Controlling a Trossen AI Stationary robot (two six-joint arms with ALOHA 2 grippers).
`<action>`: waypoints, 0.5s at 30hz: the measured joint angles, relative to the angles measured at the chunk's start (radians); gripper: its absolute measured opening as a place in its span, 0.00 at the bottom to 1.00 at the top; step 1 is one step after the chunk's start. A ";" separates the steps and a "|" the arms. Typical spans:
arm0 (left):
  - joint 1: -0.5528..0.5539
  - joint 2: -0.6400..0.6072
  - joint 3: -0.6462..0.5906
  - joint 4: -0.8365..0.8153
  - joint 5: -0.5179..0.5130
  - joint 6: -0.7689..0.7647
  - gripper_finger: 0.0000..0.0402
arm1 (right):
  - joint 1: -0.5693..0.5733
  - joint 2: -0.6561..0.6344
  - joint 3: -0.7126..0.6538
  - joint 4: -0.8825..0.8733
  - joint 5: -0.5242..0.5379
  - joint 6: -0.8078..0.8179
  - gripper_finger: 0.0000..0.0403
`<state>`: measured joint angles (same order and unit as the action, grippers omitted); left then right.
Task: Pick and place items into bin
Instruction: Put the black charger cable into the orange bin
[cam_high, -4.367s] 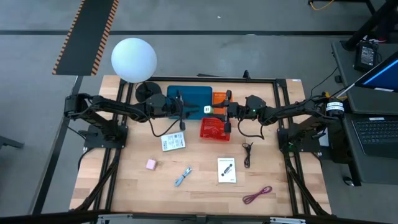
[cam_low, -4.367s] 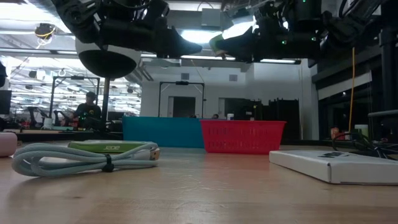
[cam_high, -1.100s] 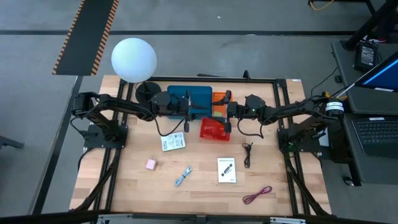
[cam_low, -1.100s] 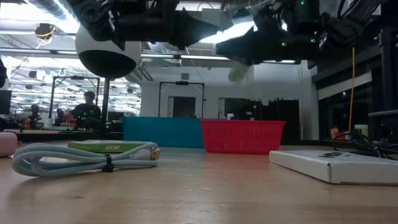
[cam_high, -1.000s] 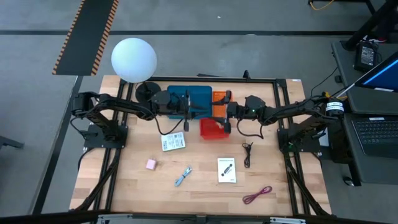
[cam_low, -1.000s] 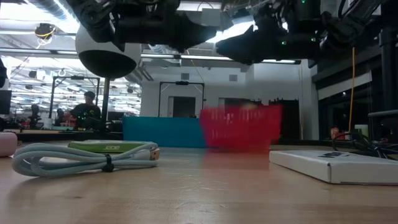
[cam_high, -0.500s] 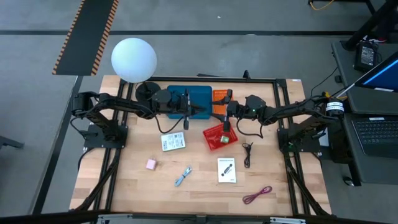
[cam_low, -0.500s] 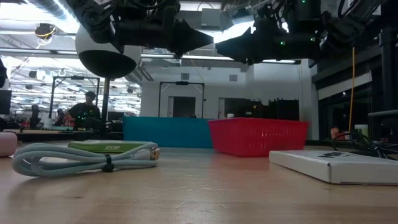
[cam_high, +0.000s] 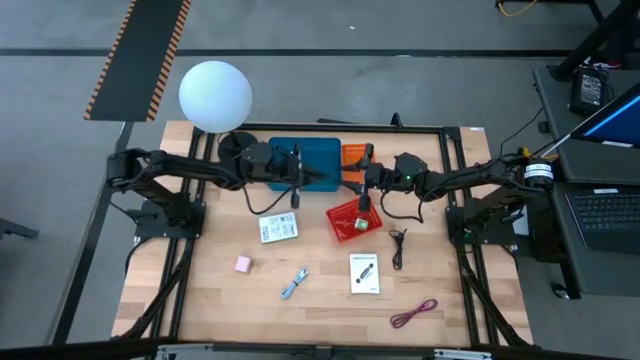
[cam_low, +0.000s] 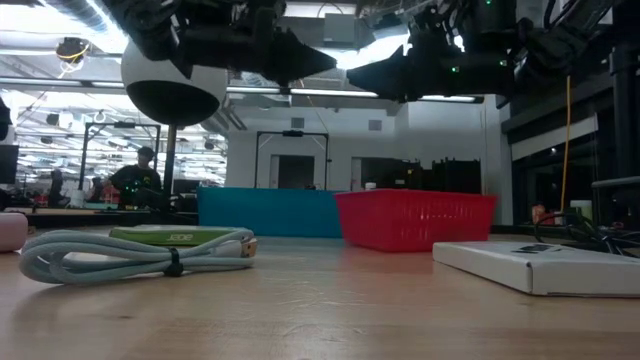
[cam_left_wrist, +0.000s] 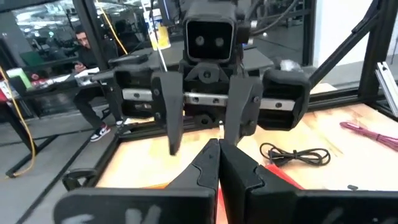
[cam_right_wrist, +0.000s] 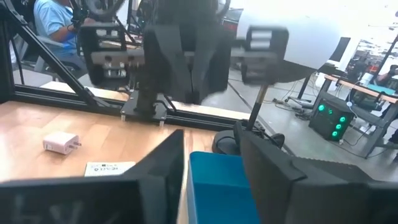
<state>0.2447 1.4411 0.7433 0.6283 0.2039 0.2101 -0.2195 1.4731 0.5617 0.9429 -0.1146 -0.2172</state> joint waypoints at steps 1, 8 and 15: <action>0.000 -0.018 0.000 -0.028 0.000 0.013 0.01 | 0.000 0.000 0.000 -0.003 0.000 0.000 0.30; 0.000 -0.149 -0.001 -0.231 0.000 0.040 0.01 | 0.000 -0.001 0.000 -0.016 -0.001 -0.028 0.02; 0.000 -0.173 -0.001 -0.388 0.000 0.029 0.01 | 0.000 -0.001 0.000 -0.025 -0.001 -0.021 0.01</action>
<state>0.2447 1.2686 0.7425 0.2399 0.2039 0.2396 -0.2195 1.4719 0.5617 0.9182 -0.1160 -0.2385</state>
